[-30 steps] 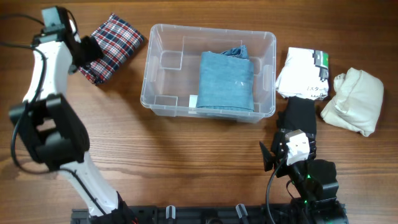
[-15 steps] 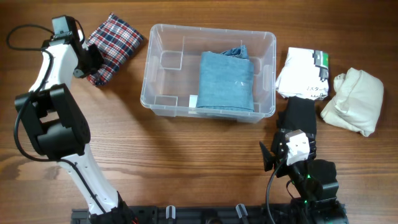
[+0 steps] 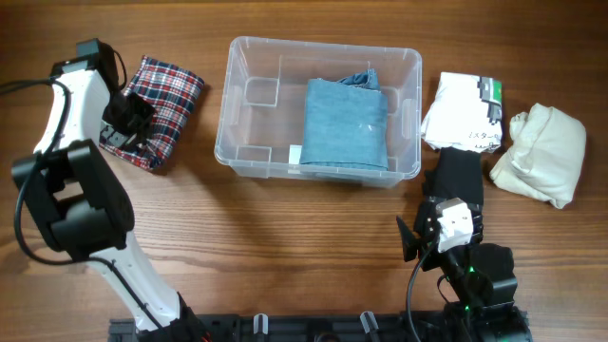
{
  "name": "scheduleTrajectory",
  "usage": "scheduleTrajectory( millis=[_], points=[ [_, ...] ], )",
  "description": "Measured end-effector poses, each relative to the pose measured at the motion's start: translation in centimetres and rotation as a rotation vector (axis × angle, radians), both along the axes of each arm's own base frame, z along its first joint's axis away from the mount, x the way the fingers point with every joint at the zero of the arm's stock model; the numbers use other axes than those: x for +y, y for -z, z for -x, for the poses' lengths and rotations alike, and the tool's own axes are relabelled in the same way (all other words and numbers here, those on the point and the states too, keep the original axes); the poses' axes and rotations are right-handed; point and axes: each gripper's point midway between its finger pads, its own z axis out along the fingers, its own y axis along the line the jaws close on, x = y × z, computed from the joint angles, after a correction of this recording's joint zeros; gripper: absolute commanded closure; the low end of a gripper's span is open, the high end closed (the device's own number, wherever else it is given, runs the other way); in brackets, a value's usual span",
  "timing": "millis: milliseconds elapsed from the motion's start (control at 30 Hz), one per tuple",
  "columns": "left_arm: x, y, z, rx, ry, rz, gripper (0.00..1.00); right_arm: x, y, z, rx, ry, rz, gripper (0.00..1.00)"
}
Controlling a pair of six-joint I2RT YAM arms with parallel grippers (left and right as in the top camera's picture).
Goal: Pack container
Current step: 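Move the left gripper back to the plaid shirt and push it, then grasp the red-black plaid shirt edge with the left gripper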
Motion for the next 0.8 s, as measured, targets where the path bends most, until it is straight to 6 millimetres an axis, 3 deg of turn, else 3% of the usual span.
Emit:
scheduleTrajectory(
  millis=[167,267,333,400,533,667,800],
  points=[
    [0.8,-5.0,-3.2,-0.223,0.180,-0.082,0.15,0.0,0.0,0.0,0.000,0.000,0.000,0.00],
    [2.5,-9.1,-4.7,-0.355,0.314,-0.201,0.05,0.0,0.0,0.0,0.000,0.000,0.000,0.00],
    [4.5,-10.0,-4.9,-0.381,0.340,-0.254,0.06,0.0,0.0,0.0,0.000,0.000,0.000,0.00],
    [7.2,-9.2,-4.4,-0.366,0.342,-0.276,0.10,0.0,0.0,0.0,0.000,0.000,0.000,0.00],
    [11.1,-4.7,-3.1,-0.321,0.368,-0.199,0.12,0.0,0.0,0.0,0.000,0.000,0.000,0.00],
    [10.7,-2.2,-3.1,-0.337,0.433,-0.100,0.13,0.0,0.0,0.0,0.000,0.000,0.000,0.00],
    [7.6,-0.2,-2.7,-0.343,0.491,0.059,0.11,0.0,0.0,0.0,0.000,0.000,0.000,0.00]
  ],
)
